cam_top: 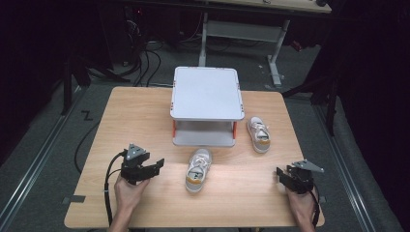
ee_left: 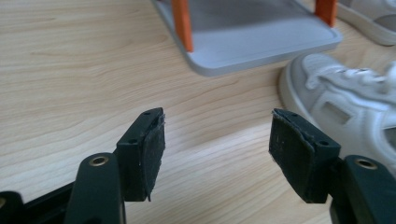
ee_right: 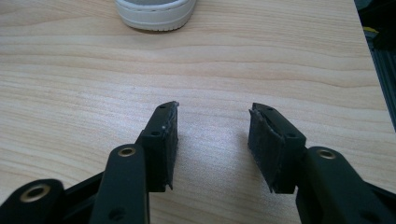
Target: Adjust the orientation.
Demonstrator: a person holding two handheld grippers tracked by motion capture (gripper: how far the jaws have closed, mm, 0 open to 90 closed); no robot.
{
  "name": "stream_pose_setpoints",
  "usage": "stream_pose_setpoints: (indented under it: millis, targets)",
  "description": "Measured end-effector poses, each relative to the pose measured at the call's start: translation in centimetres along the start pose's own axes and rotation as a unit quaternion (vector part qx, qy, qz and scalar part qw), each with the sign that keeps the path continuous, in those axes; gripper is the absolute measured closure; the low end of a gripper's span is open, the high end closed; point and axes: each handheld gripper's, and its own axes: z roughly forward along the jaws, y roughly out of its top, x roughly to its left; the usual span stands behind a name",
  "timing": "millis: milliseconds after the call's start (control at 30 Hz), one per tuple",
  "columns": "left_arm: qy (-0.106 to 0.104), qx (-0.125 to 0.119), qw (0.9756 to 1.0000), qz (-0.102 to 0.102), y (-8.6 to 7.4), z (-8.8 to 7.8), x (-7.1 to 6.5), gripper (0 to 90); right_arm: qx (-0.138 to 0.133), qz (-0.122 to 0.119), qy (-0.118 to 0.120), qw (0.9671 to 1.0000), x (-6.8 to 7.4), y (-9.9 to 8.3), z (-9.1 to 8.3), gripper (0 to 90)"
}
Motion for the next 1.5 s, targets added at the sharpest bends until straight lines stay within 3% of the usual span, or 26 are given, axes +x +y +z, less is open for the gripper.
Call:
stream_pose_setpoints:
  millis: [233,433,633,767,967,1067,1267,1500]
  targets:
    - [0.021,0.007,0.9996,-0.019,-1.3,0.9,1.2,35.8,-0.017,0.009,0.011,0.9997,-0.3,0.1,-0.7,57.6]
    - [0.038,0.021,0.9989,-0.016,-2.1,1.7,1.8,35.8,-0.035,0.014,0.034,0.9987,-0.1,1.1,-1.8,60.0]
    - [0.050,0.028,0.9983,-0.013,-2.5,2.2,2.0,35.8,-0.047,-0.018,0.061,0.9969,0.7,3.1,-2.8,65.6]
    - [0.060,0.038,0.9975,0.001,-2.8,2.5,2.0,35.7,-0.051,-0.037,0.071,0.9954,1.7,4.8,-2.9,67.1]
    - [0.067,0.034,0.9972,0.005,-3.2,2.7,1.9,35.5,-0.041,-0.048,0.095,0.9935,3.0,7.9,-1.9,67.6]
    - [0.077,0.034,0.9962,0.022,-3.4,2.8,1.6,35.1,-0.033,-0.042,0.102,0.9934,3.3,9.5,-1.1,67.6]
    - [0.080,0.035,0.9958,0.028,-3.4,2.9,1.4,33.3,-0.011,-0.022,0.098,0.9949,3.5,12.1,1.1,68.6]
    - [0.079,0.035,0.9959,0.027,-3.4,2.9,1.4,32.8,0.030,-0.037,0.076,0.9960,4.7,13.9,3.8,69.7]
